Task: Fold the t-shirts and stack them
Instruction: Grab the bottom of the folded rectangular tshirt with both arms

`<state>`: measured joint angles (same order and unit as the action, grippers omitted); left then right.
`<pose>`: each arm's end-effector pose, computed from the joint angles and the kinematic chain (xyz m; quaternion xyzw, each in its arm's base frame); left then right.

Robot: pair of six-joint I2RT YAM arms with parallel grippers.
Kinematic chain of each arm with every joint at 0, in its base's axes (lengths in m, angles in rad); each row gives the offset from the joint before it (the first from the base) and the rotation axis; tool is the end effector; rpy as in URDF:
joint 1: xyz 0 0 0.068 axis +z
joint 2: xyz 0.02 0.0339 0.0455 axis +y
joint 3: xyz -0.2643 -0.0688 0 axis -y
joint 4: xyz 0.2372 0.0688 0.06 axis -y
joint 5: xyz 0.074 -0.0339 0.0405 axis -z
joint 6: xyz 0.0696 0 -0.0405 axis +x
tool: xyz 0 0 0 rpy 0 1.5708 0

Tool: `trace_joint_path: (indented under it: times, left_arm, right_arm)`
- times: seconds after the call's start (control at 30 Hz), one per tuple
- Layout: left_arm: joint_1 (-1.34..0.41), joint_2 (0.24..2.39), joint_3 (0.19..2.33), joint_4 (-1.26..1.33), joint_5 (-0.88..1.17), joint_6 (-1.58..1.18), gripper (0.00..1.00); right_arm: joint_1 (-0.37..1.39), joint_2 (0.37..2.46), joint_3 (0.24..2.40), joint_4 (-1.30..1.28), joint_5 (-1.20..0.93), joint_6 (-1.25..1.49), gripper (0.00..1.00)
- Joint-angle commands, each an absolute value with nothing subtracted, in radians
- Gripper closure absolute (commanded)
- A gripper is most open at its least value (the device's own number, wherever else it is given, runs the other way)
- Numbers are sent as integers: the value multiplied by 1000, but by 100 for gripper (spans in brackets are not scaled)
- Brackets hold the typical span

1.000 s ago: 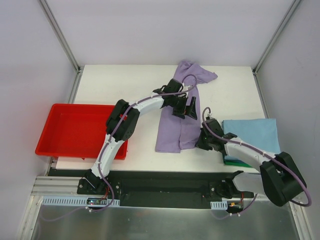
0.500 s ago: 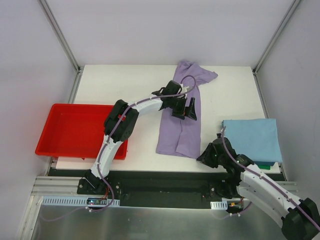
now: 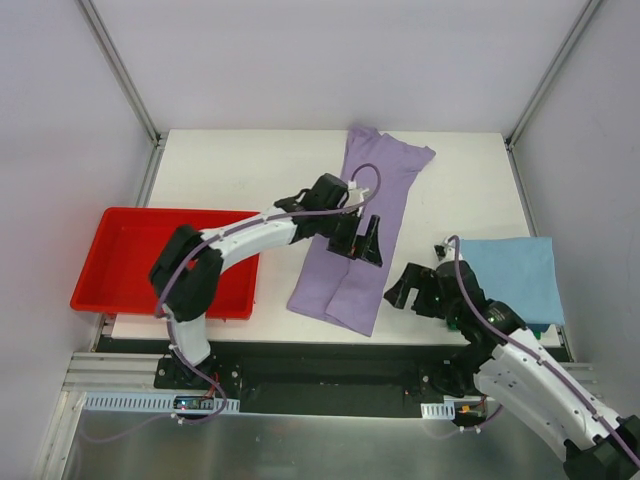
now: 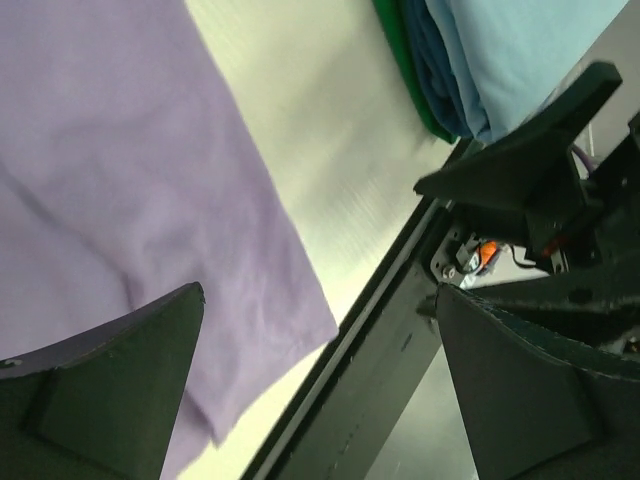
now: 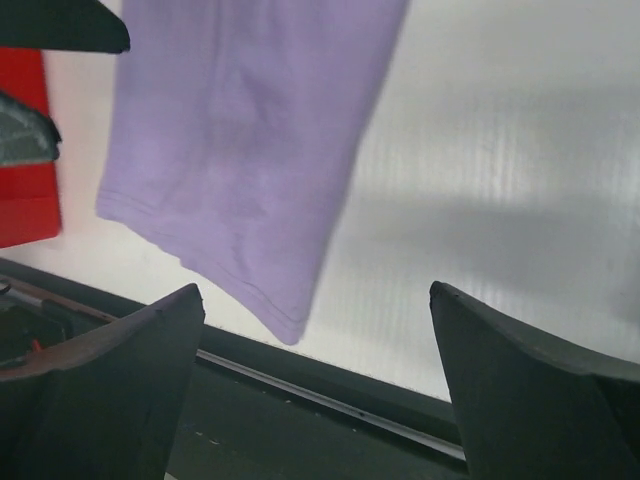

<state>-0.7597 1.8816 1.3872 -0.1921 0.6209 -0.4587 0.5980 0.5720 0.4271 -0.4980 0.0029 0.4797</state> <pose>0.2905 -0.3318 0.2226 0.2583 0.8313 -0.4596 0.1761 0.1291 0.0877 0.1956 -0.0522 0.8928 0.2285 0.3847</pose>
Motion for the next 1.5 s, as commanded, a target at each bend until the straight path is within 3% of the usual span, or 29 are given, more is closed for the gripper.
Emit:
trace_joint_path:
  times: [0.0, 0.13, 0.3, 0.4, 0.57, 0.8, 1.0, 1.1, 1.13, 1.27, 1.47]
  left_arm:
    - [-746, 1683, 1226, -193, 473, -489, 1]
    - [-724, 1533, 1015, -193, 332, -566, 1]
    - [-710, 1314, 803, -215, 141, -663, 1]
    - [-710, 1253, 727, -215, 132, -686, 1]
    - [-710, 1264, 683, -216, 182, -732, 1]
    - [-736, 1276, 624, -219, 156, -776, 3]
    - [-785, 1371, 635, -219, 130, -804, 23]
    - [-821, 1404, 650, -221, 123, -808, 39]
    - [-824, 1408, 647, -221, 117, -810, 47]
    - [-830, 1391, 615, -229, 118, -828, 100]
    - [-842, 1309, 557, -236, 110, -864, 100]
  right_arm:
    - [603, 685, 491, -306, -130, 394, 3]
    - [643, 912, 552, -196, -279, 359, 4]
    - [774, 1147, 630, -146, -270, 276, 3]
    - [825, 1253, 649, -129, -299, 273, 3]
    - [874, 1298, 560, -136, -313, 278, 3]
    - [930, 1168, 474, -281, -233, 247, 3]
    - [950, 1060, 508, -322, -187, 178, 3]
    - [969, 1032, 537, -362, -149, 187, 3]
    - [973, 1022, 540, -383, -115, 210, 4]
    - [976, 948, 519, -492, 38, 339, 4]
    - [979, 854, 437, -465, -38, 438, 2]
